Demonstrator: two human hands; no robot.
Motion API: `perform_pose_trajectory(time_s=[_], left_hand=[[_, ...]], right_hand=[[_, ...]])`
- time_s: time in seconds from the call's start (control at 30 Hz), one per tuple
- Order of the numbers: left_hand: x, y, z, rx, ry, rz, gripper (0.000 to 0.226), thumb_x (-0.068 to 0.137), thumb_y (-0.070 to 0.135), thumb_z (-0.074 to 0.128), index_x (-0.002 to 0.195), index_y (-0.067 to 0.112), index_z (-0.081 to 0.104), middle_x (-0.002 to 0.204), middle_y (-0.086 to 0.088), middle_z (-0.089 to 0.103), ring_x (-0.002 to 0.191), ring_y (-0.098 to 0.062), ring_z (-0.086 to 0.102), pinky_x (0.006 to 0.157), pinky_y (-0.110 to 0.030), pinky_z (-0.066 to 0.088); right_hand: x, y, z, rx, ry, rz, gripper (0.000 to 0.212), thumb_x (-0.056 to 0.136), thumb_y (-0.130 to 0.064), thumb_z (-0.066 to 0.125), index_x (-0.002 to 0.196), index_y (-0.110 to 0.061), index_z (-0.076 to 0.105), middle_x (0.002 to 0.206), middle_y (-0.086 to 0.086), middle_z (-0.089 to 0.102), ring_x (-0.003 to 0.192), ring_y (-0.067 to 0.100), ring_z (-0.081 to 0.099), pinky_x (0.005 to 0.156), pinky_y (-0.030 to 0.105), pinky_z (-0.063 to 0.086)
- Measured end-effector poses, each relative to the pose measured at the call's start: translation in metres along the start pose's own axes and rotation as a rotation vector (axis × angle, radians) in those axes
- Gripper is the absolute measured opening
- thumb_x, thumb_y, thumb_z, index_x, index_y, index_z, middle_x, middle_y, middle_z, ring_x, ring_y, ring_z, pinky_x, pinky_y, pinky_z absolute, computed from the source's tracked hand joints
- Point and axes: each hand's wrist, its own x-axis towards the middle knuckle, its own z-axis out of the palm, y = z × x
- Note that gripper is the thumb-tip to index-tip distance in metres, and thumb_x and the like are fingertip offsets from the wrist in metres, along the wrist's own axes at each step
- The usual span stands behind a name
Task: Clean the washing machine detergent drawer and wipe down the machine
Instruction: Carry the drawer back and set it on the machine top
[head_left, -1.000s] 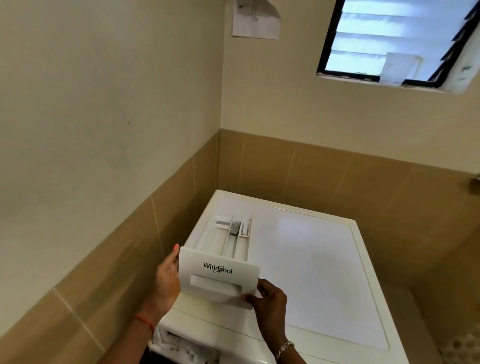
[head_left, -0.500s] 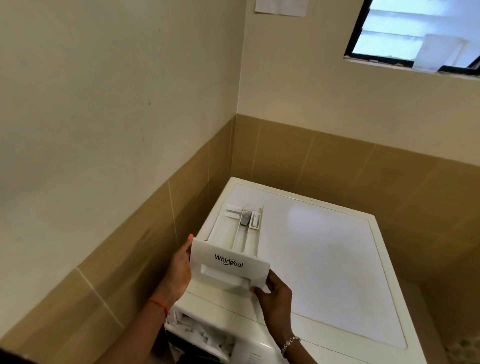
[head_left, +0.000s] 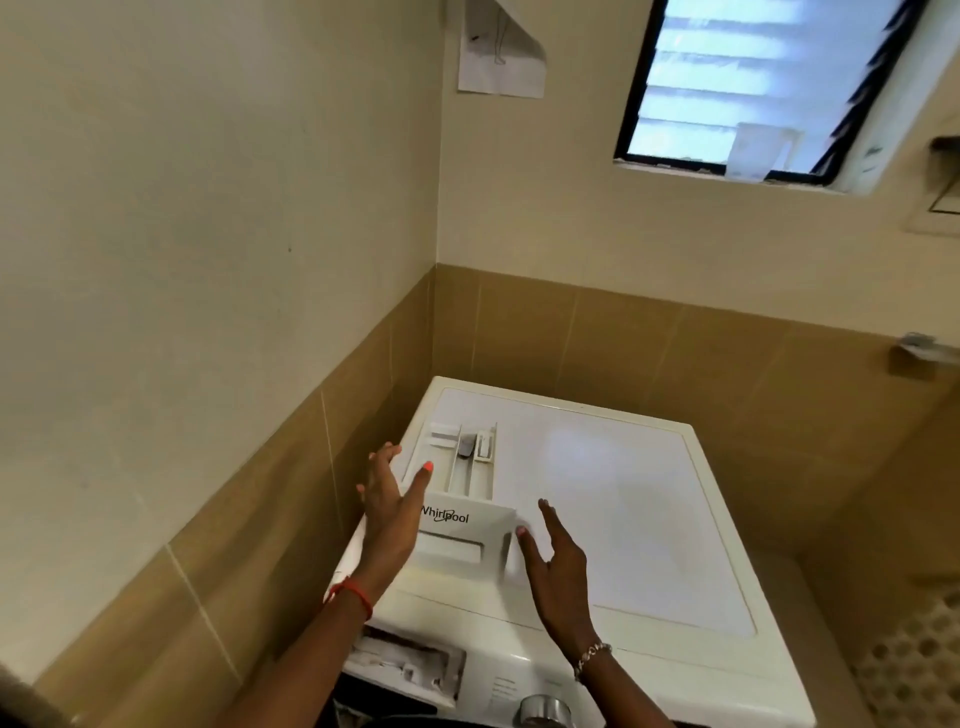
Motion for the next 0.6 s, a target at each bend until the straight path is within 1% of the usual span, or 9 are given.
perform_pose_trajectory(time_s=[0.03, 0.07, 0.13, 0.17, 0.23, 0.3, 0.4, 0.53, 0.6], left_hand=[[-0.013, 0.006, 0.004, 0.045, -0.013, 0.061, 0.042, 0.092, 0.031, 0.053, 0.130, 0.019, 0.037, 0.149, -0.005, 0.029, 0.141, -0.028, 0.020, 0.118, -0.048, 0.011], [-0.024, 0.011, 0.009, 0.065, -0.041, 0.123, 0.043, 0.092, 0.032, 0.053, 0.130, 0.020, 0.037, 0.151, -0.004, 0.026, 0.142, -0.025, 0.018, 0.118, -0.047, 0.007], [-0.046, 0.017, 0.018, 0.053, -0.123, 0.190, 0.046, 0.090, 0.037, 0.053, 0.130, 0.025, 0.034, 0.153, -0.001, 0.022, 0.142, -0.023, 0.019, 0.117, -0.048, 0.017], [-0.057, 0.021, 0.024, 0.054, -0.168, 0.199, 0.048, 0.090, 0.037, 0.053, 0.133, 0.026, 0.032, 0.154, 0.000, 0.020, 0.143, -0.021, 0.018, 0.117, -0.045, 0.020], [-0.073, 0.027, 0.038, 0.104, -0.234, 0.247, 0.051, 0.091, 0.035, 0.051, 0.137, 0.030, 0.027, 0.156, 0.002, 0.014, 0.144, -0.018, 0.013, 0.117, -0.039, 0.018], [-0.091, 0.038, 0.056, 0.173, -0.296, 0.354, 0.054, 0.092, 0.035, 0.049, 0.140, 0.027, 0.025, 0.156, 0.005, 0.011, 0.145, -0.015, 0.009, 0.117, -0.035, 0.010], [-0.118, 0.050, 0.091, 0.231, -0.417, 0.502, 0.052, 0.095, 0.035, 0.046, 0.141, 0.022, 0.027, 0.156, 0.006, 0.010, 0.145, -0.011, 0.001, 0.114, -0.026, -0.003], [-0.170, 0.069, 0.148, 0.235, -0.617, 0.664, 0.048, 0.096, 0.033, 0.044, 0.140, 0.018, 0.031, 0.156, 0.003, 0.014, 0.145, -0.011, 0.002, 0.112, -0.023, -0.005], [-0.199, 0.078, 0.174, 0.246, -0.687, 0.747, 0.052, 0.094, 0.043, 0.040, 0.138, 0.015, 0.035, 0.155, 0.000, 0.019, 0.145, -0.014, 0.005, 0.112, -0.023, -0.004]], right_hand=[[-0.007, -0.002, -0.006, -0.013, 0.015, -0.011, 0.053, 0.093, -0.028, 0.053, 0.142, -0.018, 0.035, 0.149, -0.002, 0.034, 0.138, 0.013, 0.030, 0.115, 0.030, 0.023], [-0.012, -0.003, -0.011, -0.033, 0.030, -0.020, 0.051, 0.094, -0.028, 0.051, 0.142, -0.018, 0.035, 0.149, -0.002, 0.033, 0.139, 0.012, 0.029, 0.114, 0.026, 0.020], [-0.029, -0.006, -0.025, -0.075, 0.085, -0.029, 0.049, 0.096, -0.029, 0.046, 0.142, -0.017, 0.034, 0.150, -0.003, 0.030, 0.140, 0.011, 0.026, 0.110, 0.019, 0.016], [-0.038, -0.006, -0.033, -0.095, 0.122, -0.033, 0.048, 0.097, -0.029, 0.043, 0.142, -0.018, 0.033, 0.151, -0.004, 0.028, 0.141, 0.010, 0.024, 0.109, 0.017, 0.014], [-0.053, -0.007, -0.051, -0.130, 0.174, -0.053, 0.048, 0.098, -0.032, 0.039, 0.144, -0.020, 0.030, 0.153, -0.006, 0.023, 0.142, 0.008, 0.018, 0.110, 0.017, 0.011], [-0.068, -0.005, -0.075, -0.197, 0.219, -0.063, 0.051, 0.098, -0.036, 0.036, 0.145, -0.023, 0.024, 0.154, -0.010, 0.018, 0.143, 0.006, 0.013, 0.110, 0.017, 0.009], [-0.092, 0.003, -0.118, -0.326, 0.281, -0.033, 0.052, 0.098, -0.039, 0.033, 0.146, -0.024, 0.022, 0.154, -0.013, 0.013, 0.142, 0.002, 0.008, 0.107, 0.012, 0.003], [-0.135, 0.017, -0.187, -0.442, 0.463, 0.012, 0.051, 0.099, -0.034, 0.035, 0.145, -0.015, 0.027, 0.154, -0.004, 0.019, 0.143, 0.008, 0.012, 0.111, 0.014, 0.004], [-0.160, 0.025, -0.219, -0.520, 0.524, 0.066, 0.053, 0.099, -0.038, 0.032, 0.145, -0.012, 0.027, 0.154, -0.001, 0.020, 0.144, 0.011, 0.011, 0.112, 0.015, 0.002]])
